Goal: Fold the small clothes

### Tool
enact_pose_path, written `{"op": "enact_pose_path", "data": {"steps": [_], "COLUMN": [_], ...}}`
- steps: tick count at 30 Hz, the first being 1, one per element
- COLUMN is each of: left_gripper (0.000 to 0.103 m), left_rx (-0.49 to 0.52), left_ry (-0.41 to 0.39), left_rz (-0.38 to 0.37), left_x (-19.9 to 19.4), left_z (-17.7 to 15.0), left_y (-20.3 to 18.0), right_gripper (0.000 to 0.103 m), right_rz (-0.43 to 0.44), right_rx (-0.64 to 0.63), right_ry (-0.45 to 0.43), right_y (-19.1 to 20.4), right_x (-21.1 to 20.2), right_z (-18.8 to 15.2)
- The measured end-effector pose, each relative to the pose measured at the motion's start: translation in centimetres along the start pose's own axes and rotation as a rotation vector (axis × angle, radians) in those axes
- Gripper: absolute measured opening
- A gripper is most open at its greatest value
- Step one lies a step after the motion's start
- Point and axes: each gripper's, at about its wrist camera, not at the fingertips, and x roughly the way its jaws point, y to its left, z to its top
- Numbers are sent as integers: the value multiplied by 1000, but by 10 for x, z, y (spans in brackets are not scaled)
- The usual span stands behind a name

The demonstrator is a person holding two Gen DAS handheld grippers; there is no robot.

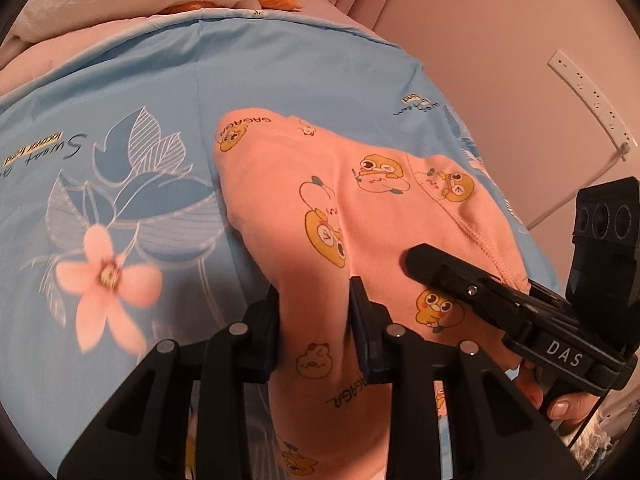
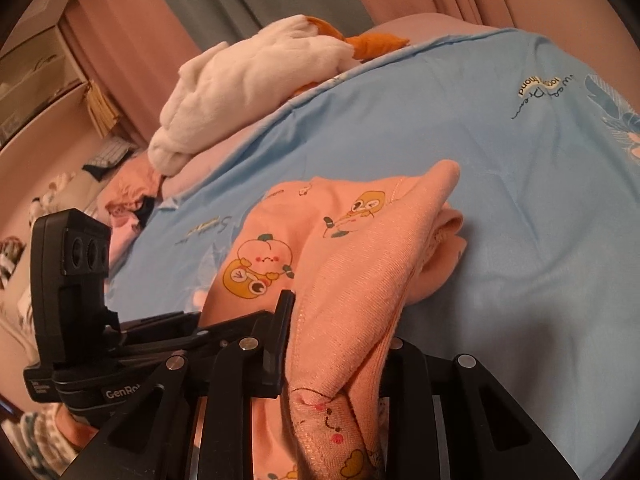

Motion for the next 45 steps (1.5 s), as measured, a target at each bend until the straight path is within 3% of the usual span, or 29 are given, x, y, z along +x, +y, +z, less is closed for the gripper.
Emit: {"op": "enact_pose_path", "data": {"steps": [11,24,35,45], "left_gripper": [30,30,30,30], "left_rx": [24,41,88,119], "left_ry": [-21,-75,-143,-175], "left_rz": [14,35,39,34], "left_x": [-68,-133,-173,-184], "left_z": [-48,-92,-109,-113], "left_y": [-24,-49,-78,-95], "right_gripper": [28,28,28,28], "right_rz": [-19,0,-13,-40], "right_rx": [-87,-127,-186,-219], "right_ry": [-24,-62,-133,-181], "right_y": [54,89,111,116], "right_x": [-50,-103,-142,-163], "right_z": [-39,-70,-80,-86]}}
